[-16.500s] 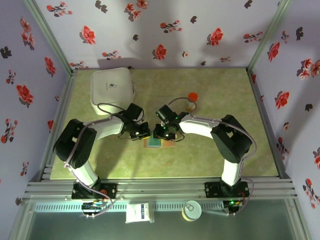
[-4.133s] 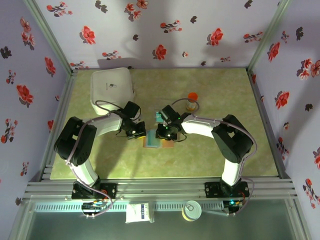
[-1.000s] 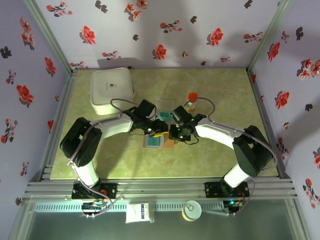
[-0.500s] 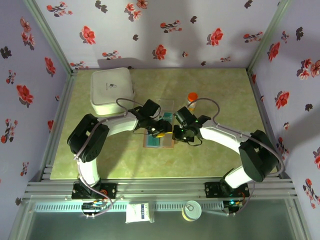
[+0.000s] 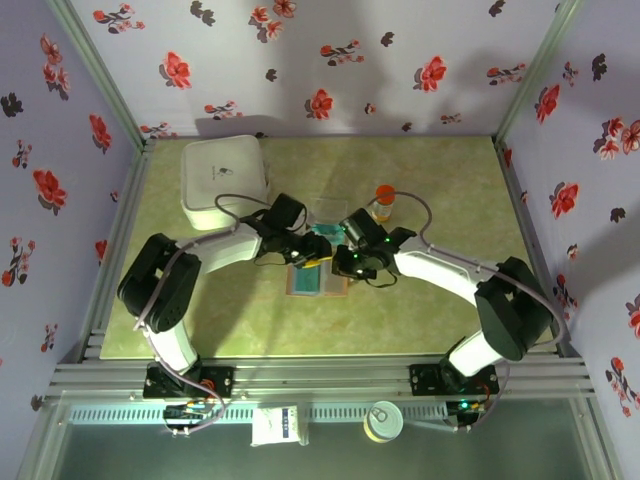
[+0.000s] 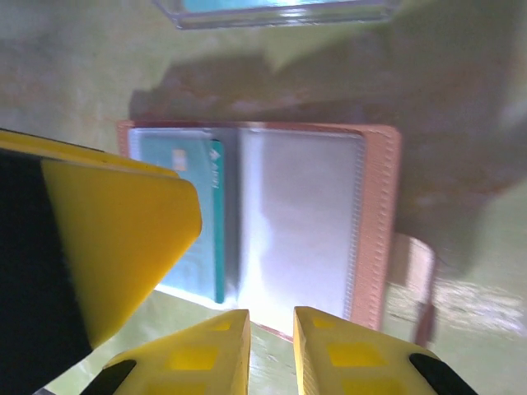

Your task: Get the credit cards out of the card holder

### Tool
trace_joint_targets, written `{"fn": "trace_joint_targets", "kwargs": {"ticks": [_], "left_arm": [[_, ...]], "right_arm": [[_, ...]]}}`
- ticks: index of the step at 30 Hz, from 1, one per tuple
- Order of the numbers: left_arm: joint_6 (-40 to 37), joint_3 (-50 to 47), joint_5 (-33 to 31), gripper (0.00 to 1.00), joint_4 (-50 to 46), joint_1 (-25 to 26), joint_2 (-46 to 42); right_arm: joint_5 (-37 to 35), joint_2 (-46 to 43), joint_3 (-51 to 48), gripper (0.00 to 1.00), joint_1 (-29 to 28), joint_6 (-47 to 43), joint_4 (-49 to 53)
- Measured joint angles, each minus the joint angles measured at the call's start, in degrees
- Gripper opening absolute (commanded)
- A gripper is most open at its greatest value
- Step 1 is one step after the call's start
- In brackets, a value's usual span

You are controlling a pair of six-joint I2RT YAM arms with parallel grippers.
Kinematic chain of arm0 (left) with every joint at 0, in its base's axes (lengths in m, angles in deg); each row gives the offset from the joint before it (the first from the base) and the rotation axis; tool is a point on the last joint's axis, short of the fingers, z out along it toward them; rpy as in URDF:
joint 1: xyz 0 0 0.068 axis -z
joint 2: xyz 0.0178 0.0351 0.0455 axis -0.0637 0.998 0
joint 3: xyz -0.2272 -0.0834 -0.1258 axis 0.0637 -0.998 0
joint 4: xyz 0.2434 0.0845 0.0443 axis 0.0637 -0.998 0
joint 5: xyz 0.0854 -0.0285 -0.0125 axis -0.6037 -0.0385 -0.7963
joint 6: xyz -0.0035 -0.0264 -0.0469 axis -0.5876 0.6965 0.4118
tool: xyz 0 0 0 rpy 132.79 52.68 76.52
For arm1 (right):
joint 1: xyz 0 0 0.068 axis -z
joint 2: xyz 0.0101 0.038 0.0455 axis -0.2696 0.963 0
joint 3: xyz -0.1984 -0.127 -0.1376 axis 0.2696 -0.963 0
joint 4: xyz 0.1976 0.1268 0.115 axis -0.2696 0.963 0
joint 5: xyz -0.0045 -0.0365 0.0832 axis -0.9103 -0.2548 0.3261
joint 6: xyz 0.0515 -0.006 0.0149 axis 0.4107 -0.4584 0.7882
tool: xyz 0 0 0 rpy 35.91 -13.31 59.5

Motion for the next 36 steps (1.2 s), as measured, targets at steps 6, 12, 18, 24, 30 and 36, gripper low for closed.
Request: {"fn": "trace_joint_targets", "kwargs": {"ticks": [6,12,18,24,30,36], "left_arm": [[-2.3,-3.6,-2.4,0.38,-2.7,-2.8,-3.4],[-4.3,-6.9,-3.6,0.35,-4.6,-5.2,-4.7],[-5.2,-9.4,-3.8,0.35,-5.1,-6.1,-4.8],[-4.9,-11.5,-2.6,0.33,-3.2,-6.1,-4.8],[-4.1,-12.9,-1.7,0.30,-1.3,-5.9,-4.8],[-3.6,-12.9,-1.2,0.29,-1.0,-5.5,-4.8]], "right_arm": [[1.8,4.3,3.8,0.22,-1.4,0.1,-1.3],[4.9,8.0,4.6,0.22,-1.7,1.5,-5.4],[6.1,10.4,4.6,0.22,-1.7,2.1,-7.1],[7.0,11.9,4.6,0.24,-1.7,2.5,-8.7],[7.1,12.9,4.6,0.24,-1.7,2.7,-9.9],[7.1,12.9,4.5,0.24,-1.6,2.8,-10.5]]}}
